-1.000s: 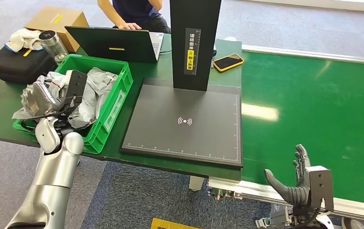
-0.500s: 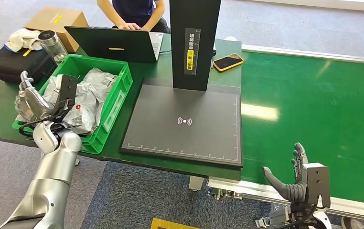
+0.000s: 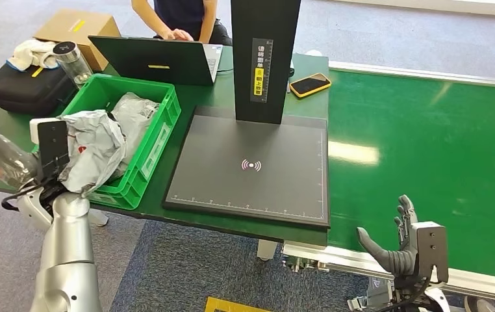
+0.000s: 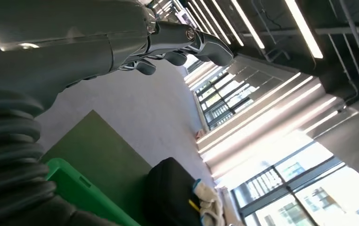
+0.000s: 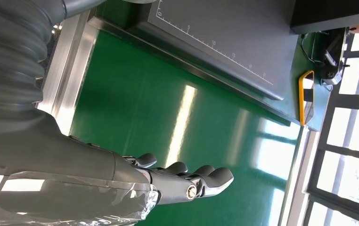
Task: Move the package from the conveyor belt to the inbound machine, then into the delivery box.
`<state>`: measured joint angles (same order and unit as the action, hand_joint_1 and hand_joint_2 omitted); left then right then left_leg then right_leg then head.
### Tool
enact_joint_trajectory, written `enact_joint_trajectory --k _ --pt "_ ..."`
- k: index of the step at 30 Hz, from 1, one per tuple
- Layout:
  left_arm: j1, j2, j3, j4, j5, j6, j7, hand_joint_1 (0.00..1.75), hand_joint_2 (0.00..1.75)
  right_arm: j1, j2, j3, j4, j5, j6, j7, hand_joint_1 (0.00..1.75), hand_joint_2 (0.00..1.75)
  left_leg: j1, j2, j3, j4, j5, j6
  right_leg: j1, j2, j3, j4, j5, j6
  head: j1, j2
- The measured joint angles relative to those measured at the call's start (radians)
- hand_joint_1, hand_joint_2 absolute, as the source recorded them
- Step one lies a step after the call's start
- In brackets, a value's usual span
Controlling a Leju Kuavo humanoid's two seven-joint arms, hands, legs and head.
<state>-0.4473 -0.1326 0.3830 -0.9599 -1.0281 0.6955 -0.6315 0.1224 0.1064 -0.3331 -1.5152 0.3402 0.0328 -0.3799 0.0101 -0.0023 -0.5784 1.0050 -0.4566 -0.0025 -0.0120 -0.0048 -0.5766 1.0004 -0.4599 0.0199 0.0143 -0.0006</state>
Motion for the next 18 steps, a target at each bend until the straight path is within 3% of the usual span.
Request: enact_joint_trajectory --k 3,8,14,18 --pt "0.033 -0.027 0.006 -0.079 0.127 0.000 -0.058 0.00 0.00 0.002 -0.001 0.000 0.000 -0.005 -0.002 0.000 0.00 1.75 0.000 0.000 0.000 0.000 0.000 0.000 0.000 0.000 0.000 0.000 0.000 0.000 0.000 0.000" --pt "0.110 -0.046 -0.054 -0.197 0.237 -0.002 -0.049 0.00 0.00 0.022 -0.001 0.000 -0.004 -0.012 -0.008 -0.002 0.00 1.75 0.000 0.000 0.000 0.000 0.000 0.000 0.000 -0.001 0.000 0.000 0.000 0.000 0.000 0.000" --pt "0.126 -0.032 -0.135 -0.145 0.157 -0.003 0.114 0.00 0.00 0.050 -0.001 0.000 -0.020 -0.009 -0.007 -0.018 0.00 1.75 0.000 0.000 0.001 0.000 0.000 0.000 0.000 0.000 0.001 0.000 0.000 0.000 0.000 0.000" --pt "0.127 -0.028 -0.148 -0.113 0.206 -0.005 0.072 0.00 0.00 0.056 0.000 0.000 -0.027 -0.002 -0.001 -0.018 0.00 1.75 0.000 0.000 0.002 0.000 0.000 0.000 0.000 0.000 0.001 0.000 0.001 0.000 0.000 0.000"
